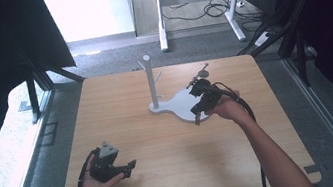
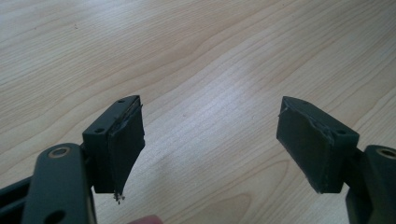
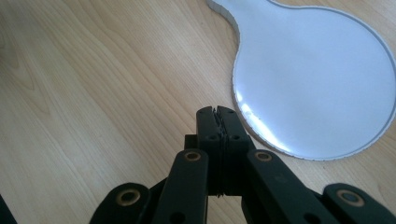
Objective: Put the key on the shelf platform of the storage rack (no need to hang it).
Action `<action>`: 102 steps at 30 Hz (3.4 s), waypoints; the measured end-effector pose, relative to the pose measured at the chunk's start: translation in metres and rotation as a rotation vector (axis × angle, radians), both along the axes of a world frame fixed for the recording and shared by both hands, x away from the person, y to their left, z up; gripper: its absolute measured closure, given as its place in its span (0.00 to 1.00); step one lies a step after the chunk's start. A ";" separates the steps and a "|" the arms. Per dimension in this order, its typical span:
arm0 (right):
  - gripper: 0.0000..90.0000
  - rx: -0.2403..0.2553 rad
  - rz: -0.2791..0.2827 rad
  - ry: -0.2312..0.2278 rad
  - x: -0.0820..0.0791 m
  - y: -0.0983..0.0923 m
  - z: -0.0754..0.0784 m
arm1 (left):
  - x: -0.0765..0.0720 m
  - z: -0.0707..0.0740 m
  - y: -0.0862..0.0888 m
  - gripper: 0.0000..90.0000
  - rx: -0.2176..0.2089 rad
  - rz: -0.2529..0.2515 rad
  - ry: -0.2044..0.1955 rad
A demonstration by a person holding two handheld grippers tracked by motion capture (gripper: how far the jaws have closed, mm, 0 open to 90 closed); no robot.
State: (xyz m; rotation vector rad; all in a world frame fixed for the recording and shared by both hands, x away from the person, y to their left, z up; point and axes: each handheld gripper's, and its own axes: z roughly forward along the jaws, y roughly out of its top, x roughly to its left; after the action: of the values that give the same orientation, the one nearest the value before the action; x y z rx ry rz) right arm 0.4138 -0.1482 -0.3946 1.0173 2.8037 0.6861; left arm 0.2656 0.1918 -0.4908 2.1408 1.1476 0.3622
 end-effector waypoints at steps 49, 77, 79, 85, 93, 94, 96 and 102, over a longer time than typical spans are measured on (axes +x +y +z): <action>1.00 0.019 -0.151 0.009 0.087 -0.010 0.010 | 0.001 -0.001 0.004 0.26 -0.010 -0.004 0.007; 1.00 0.004 -0.179 0.045 0.105 -0.002 -0.052 | 0.002 -0.004 0.000 0.26 0.000 -0.010 0.017; 1.00 0.007 -0.187 0.043 0.106 -0.003 -0.055 | 0.002 -0.004 0.000 0.26 0.003 -0.012 0.021; 1.00 0.008 -0.206 0.034 0.110 -0.003 -0.068 | 0.001 -0.005 -0.003 0.26 0.006 -0.021 0.024; 0.98 -0.002 -0.236 0.004 0.110 -0.003 -0.083 | 0.002 -0.006 -0.002 0.26 0.010 -0.019 0.026; 0.97 0.003 -0.239 -0.002 0.110 -0.003 -0.083 | 0.002 -0.006 -0.003 0.26 0.010 -0.021 0.026; 0.95 -0.001 -0.238 -0.020 0.110 -0.003 -0.083 | 0.002 -0.006 -0.004 0.26 0.010 -0.021 0.027; 0.77 -0.027 -0.226 -0.080 0.102 -0.003 -0.075 | 0.002 -0.007 -0.007 0.26 0.015 -0.029 0.028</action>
State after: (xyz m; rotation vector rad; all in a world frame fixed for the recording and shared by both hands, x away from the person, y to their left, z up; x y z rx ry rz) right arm 0.5157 -0.1514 -0.4701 1.2464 2.5697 0.6441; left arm 0.2674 0.1851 -0.4976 2.1794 1.1317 0.3296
